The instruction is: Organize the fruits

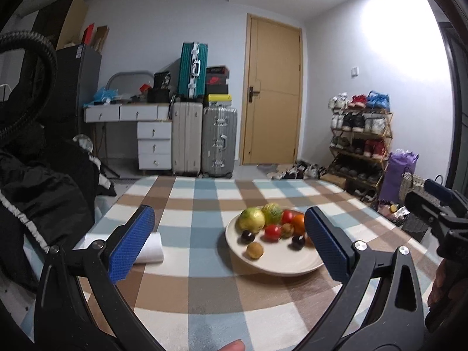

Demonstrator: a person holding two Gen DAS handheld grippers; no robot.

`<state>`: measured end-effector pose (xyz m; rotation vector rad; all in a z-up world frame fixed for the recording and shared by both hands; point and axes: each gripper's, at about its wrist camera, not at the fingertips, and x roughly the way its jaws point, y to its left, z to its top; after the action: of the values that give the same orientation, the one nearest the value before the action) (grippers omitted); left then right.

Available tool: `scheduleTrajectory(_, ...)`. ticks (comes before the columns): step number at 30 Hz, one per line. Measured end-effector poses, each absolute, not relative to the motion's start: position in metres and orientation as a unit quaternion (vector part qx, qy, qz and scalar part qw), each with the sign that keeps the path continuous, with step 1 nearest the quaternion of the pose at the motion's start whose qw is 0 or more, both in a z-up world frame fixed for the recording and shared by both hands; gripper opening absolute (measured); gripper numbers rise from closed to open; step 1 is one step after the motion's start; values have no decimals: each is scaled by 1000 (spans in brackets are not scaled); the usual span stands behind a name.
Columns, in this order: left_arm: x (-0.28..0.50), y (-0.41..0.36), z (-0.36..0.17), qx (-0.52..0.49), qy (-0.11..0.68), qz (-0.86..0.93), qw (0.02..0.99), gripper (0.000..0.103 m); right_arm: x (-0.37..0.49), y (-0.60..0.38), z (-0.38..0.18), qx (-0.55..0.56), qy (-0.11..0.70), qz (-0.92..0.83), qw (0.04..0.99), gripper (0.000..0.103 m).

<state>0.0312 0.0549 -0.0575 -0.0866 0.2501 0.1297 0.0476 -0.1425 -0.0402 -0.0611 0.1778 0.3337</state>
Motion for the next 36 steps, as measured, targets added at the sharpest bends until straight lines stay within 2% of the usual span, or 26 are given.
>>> scheduleTrajectory(14,65,52,-93,-35,164,74,983,102,78,-151,-86,-29,128,151,980,103)
scheduleTrajectory(23,70,42,-95,-17,165,69,984,102,93,-146,-94,-33,171,144,974,103)
scheduleTrajectory(36,69,42,-94,-16,164,69,984,102,95,-150,-95,-30,172,138,975,103)
